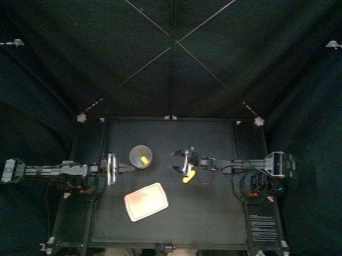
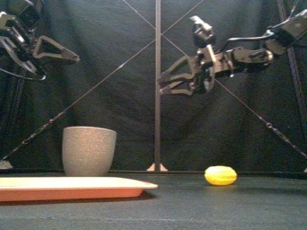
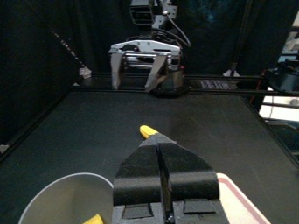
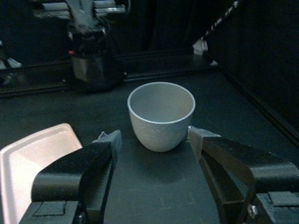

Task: Pick the yellow can then place it in the grey bowl
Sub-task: Drop yellow can in the grey bowl and return to neutral

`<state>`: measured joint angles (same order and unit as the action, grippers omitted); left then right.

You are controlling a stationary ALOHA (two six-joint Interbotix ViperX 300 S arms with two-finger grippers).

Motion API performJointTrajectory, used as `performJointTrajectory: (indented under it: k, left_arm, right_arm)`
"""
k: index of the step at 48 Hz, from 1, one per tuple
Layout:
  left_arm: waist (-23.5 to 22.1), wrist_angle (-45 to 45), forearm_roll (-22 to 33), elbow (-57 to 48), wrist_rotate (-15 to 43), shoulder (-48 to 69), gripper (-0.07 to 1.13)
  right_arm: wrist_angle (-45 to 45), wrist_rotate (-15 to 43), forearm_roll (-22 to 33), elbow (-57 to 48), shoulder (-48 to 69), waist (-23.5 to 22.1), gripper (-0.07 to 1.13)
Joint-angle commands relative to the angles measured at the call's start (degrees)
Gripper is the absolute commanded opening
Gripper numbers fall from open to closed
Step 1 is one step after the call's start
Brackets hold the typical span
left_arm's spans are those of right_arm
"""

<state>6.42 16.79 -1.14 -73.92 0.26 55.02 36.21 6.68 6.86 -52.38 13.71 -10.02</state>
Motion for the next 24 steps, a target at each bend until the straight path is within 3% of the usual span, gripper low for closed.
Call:
performJointTrajectory:
  k: [1, 24]
  left_arm:
    - [0.26, 0.53, -0.09, 0.7, 0.09, -0.26, -0.02]
    - [0.35, 0.44, 0.0, 0.18, 0.09, -0.26, -0.02]
  right_arm:
    - [1.85, -0.09, -0.26, -3.43, 6.59, 1.14, 0.95]
    - [1.85, 0.0, -4.13, -15.56, 24.26, 1.76, 0.95]
